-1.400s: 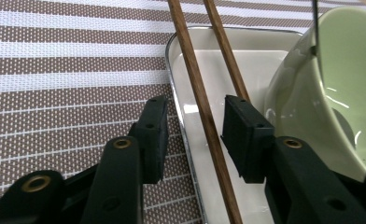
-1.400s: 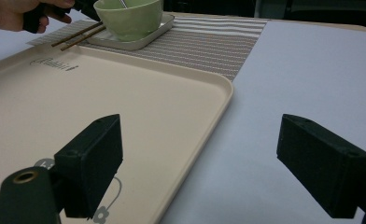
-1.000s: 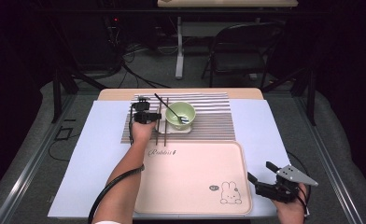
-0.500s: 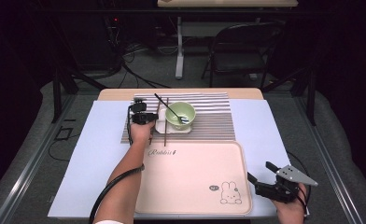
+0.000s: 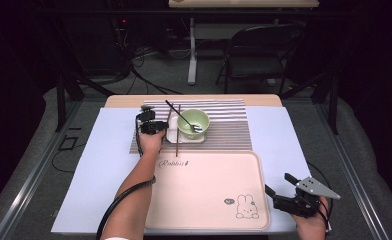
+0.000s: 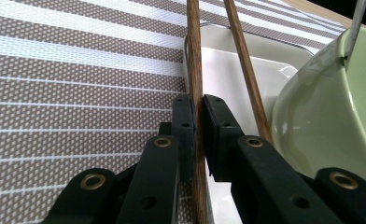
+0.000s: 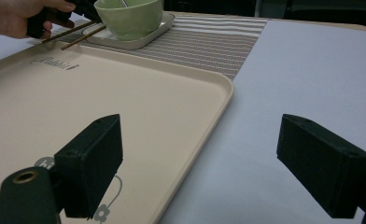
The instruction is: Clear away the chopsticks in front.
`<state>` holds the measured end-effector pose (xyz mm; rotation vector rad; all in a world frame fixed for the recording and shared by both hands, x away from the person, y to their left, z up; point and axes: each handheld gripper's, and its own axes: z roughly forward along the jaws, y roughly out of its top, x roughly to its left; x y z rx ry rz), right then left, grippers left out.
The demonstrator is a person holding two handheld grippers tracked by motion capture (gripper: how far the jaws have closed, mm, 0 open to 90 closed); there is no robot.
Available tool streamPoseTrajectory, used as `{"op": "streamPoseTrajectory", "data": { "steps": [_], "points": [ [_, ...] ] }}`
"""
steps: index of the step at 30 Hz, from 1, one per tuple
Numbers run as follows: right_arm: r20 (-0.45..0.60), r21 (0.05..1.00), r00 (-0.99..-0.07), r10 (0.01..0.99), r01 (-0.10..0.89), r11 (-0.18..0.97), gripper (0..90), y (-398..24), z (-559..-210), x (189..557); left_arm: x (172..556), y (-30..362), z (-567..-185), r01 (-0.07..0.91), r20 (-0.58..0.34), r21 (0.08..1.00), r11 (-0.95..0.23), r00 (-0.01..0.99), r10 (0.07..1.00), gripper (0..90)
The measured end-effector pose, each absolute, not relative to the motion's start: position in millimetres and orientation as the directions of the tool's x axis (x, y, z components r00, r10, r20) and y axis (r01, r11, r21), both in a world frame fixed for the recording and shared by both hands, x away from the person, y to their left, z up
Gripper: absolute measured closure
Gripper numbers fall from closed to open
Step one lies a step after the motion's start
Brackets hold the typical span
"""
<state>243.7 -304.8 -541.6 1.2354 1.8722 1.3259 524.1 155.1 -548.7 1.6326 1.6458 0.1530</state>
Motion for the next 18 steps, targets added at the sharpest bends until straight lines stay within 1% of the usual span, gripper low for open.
{"op": "streamPoseTrajectory", "data": {
  "steps": [5, 9, 14, 18],
  "points": [
    [0.080, 0.923, -0.444, 0.892, 0.371, 0.102, 13.9, -304.3, -541.6, 244.3, 517.8, 159.1, -546.5, 0.781, -0.448, 0.601, 0.172, 0.150, 0.881, 83.5],
    [0.083, 0.922, -0.448, 0.890, 0.373, 0.102, 13.9, -302.4, -541.5, 245.8, 508.2, 165.4, -544.3, 0.771, -0.472, 0.605, 0.199, 0.145, 0.870, 83.5],
    [0.080, 0.922, -0.457, 0.886, 0.372, 0.108, 13.9, -300.4, -541.5, 248.1, 491.3, 176.1, -542.6, 0.762, -0.512, 0.599, 0.246, 0.128, 0.850, 83.5],
    [0.084, 0.922, -0.462, 0.883, 0.372, 0.107, 13.9, -297.8, -541.7, 251.0, 476.9, 183.3, -538.6, 0.757, -0.524, 0.601, 0.258, 0.128, 0.842, 83.5]
  ]
}}
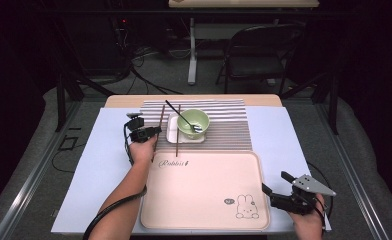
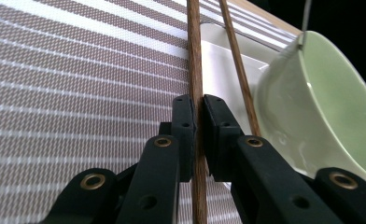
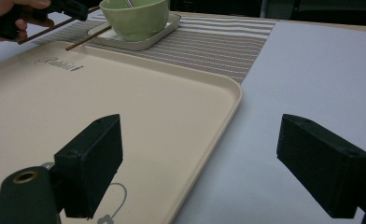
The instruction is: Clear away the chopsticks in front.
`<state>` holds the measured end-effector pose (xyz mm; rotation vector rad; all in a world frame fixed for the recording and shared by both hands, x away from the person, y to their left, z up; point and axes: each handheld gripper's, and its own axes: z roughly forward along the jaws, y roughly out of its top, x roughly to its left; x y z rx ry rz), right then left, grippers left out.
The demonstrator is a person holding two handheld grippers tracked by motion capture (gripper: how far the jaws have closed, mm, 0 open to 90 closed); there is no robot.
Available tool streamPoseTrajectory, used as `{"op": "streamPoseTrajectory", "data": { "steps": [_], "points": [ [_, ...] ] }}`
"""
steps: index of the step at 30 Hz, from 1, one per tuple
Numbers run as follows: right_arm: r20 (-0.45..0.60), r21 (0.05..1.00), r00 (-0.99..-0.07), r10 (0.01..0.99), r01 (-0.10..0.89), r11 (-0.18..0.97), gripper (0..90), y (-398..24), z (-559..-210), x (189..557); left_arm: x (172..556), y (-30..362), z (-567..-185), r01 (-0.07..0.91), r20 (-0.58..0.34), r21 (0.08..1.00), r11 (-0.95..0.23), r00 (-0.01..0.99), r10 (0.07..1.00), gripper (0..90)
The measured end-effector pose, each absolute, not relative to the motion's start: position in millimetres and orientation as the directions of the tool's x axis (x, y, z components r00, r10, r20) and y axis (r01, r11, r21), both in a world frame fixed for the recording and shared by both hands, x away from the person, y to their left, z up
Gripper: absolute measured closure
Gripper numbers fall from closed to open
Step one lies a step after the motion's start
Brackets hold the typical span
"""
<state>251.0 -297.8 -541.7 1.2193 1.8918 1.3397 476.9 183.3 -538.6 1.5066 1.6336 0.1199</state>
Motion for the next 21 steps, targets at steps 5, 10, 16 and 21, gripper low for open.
{"op": "streamPoseTrajectory", "data": {
  "steps": [5, 10, 16, 21],
  "points": [
    [0.080, 0.922, -0.473, 0.878, 0.371, 0.115, 13.9, -294.3, -541.7, 254.2, 453.0, 189.1, -531.0, 0.740, -0.549, 0.612, 0.279, 0.143, 0.823, 83.5],
    [0.080, 0.922, -0.476, 0.876, 0.369, 0.117, 13.9, -292.0, -541.8, 257.1, 428.4, 190.4, -528.8, 0.736, -0.562, 0.616, 0.282, 0.160, 0.811, 83.5],
    [0.084, 0.921, -0.474, 0.877, 0.373, 0.113, 13.9, -291.4, -541.7, 257.7, 393.8, 193.9, -532.1, 0.731, -0.584, 0.616, 0.293, 0.176, 0.792, 83.5],
    [0.084, 0.921, -0.471, 0.878, 0.373, 0.112, 13.9, -291.4, -541.9, 258.2, 362.0, 200.4, -535.8, 0.728, -0.605, 0.612, 0.308, 0.181, 0.775, 83.5]
  ]
}}
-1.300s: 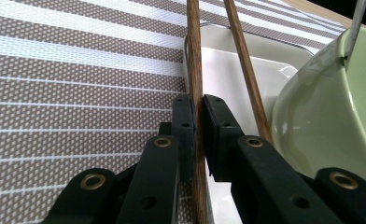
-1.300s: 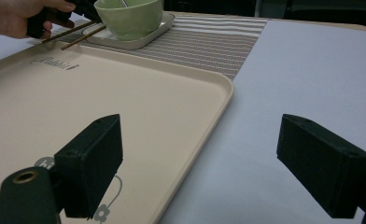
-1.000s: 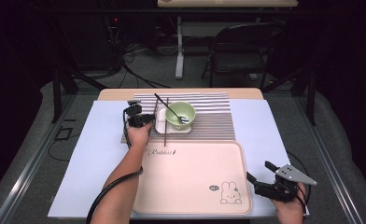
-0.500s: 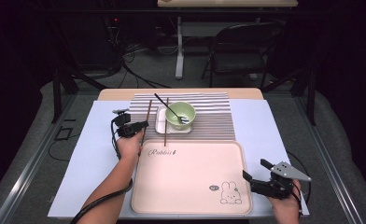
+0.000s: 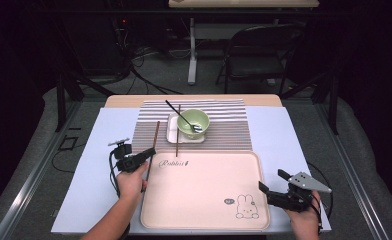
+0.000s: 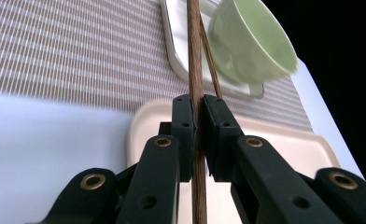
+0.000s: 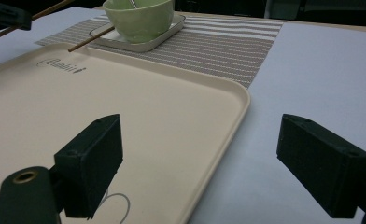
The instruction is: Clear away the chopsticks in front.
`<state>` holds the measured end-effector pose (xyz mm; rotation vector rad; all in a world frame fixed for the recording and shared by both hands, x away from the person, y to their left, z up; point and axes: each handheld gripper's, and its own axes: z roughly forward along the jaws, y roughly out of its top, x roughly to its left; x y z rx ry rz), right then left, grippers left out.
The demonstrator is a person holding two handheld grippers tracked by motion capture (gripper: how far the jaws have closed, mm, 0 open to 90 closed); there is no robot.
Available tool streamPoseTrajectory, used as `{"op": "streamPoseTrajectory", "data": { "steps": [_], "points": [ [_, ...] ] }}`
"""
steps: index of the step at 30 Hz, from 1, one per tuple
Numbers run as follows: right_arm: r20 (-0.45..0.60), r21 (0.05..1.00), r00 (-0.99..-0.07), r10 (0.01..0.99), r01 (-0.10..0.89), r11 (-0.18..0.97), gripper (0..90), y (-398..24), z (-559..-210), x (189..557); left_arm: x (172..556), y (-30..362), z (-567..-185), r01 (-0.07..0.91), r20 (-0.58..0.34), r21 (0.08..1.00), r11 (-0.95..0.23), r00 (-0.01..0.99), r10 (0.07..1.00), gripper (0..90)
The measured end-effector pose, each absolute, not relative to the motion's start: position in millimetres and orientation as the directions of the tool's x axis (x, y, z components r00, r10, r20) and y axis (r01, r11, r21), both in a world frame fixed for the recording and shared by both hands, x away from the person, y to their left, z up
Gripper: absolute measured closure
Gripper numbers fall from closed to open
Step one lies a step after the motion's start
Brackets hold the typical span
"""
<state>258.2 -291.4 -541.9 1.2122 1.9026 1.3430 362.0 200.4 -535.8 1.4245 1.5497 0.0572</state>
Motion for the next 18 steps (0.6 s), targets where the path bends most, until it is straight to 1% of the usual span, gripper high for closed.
{"op": "streamPoseTrajectory", "data": {
  "steps": [4, 7, 11, 16, 18],
  "points": [
    [0.086, 0.921, -0.470, 0.879, 0.374, 0.110, 13.9, -290.9, -541.7, 258.1, 340.3, 203.3, -540.4, 0.739, -0.640, 0.594, 0.319, 0.194, 0.743, 83.5],
    [0.085, 0.920, -0.470, 0.879, 0.376, 0.111, 13.9, -290.4, -542.1, 258.6, 323.5, 202.5, -545.6, 0.741, -0.647, 0.596, 0.309, 0.215, 0.731, 83.5],
    [0.086, 0.920, -0.470, 0.878, 0.376, 0.111, 13.9, -289.9, -542.2, 258.7, 304.0, 198.0, -551.4, 0.748, -0.665, 0.583, 0.317, 0.216, 0.715, 83.6],
    [0.088, 0.920, -0.471, 0.878, 0.377, 0.109, 13.9, -289.6, -541.9, 258.6, 293.1, 191.2, -550.7, 0.758, -0.651, 0.584, 0.289, 0.225, 0.725, 83.6],
    [0.085, 0.920, -0.473, 0.877, 0.374, 0.112, 13.9, -289.6, -541.7, 258.5, 291.2, 188.2, -551.9, 0.769, -0.655, 0.572, 0.285, 0.219, 0.724, 83.5]
  ]
}}
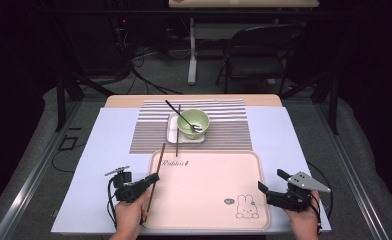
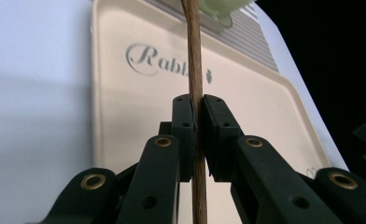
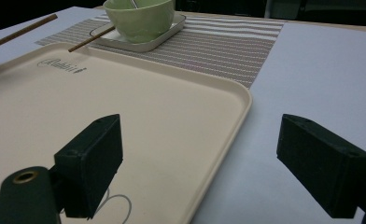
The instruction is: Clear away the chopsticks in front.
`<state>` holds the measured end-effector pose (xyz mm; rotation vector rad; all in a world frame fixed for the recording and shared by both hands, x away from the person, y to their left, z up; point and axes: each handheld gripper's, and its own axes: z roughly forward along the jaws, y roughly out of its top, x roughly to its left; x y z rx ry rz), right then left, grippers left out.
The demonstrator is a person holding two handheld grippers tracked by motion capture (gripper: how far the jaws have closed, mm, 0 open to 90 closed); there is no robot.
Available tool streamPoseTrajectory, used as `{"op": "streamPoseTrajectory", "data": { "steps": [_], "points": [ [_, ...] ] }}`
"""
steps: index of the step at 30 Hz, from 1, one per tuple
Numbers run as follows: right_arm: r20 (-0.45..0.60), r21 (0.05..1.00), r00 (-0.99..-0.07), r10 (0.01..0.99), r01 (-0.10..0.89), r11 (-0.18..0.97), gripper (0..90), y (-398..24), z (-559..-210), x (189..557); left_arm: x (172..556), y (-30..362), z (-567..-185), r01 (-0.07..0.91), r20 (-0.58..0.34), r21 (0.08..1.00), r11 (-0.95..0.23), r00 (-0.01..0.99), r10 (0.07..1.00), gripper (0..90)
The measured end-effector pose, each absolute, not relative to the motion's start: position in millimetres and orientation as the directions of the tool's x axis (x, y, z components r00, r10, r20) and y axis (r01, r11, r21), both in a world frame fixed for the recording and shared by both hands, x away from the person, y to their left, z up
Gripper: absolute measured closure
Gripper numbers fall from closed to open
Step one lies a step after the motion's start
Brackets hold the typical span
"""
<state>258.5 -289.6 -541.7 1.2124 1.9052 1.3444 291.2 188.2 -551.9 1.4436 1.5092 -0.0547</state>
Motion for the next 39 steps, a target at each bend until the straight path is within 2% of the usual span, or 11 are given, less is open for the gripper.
{"op": "streamPoseTrajectory", "data": {
  "steps": [9, 17, 21, 36, 39],
  "points": [
    [0.083, 0.921, -0.474, 0.877, 0.373, 0.114, 13.9, -289.4, -541.5, 258.3, 293.9, 187.5, -561.9, 0.799, -0.631, 0.533, 0.277, 0.157, 0.760, 83.5],
    [0.084, 0.921, -0.474, 0.876, 0.372, 0.114, 13.9, -289.3, -541.2, 258.0, 299.1, 187.3, -564.3, 0.835, -0.647, 0.475, 0.279, 0.116, 0.754, 83.2],
    [0.084, 0.922, -0.475, 0.876, 0.371, 0.113, 13.9, -289.4, -541.1, 258.0, 302.1, 188.5, -564.1, 0.844, -0.647, 0.462, 0.271, 0.111, 0.754, 78.9],
    [0.081, 0.921, -0.477, 0.875, 0.371, 0.117, 13.9, -289.1, -541.1, 258.1, 301.0, 188.4, -560.1, 0.828, -0.627, 0.505, 0.242, 0.160, 0.762, 75.4],
    [0.081, 0.921, -0.476, 0.876, 0.371, 0.116, 13.9, -289.1, -541.1, 258.0, 301.1, 190.2, -559.0, 0.823, -0.642, 0.510, 0.252, 0.170, 0.747, 70.4]
  ]
}}
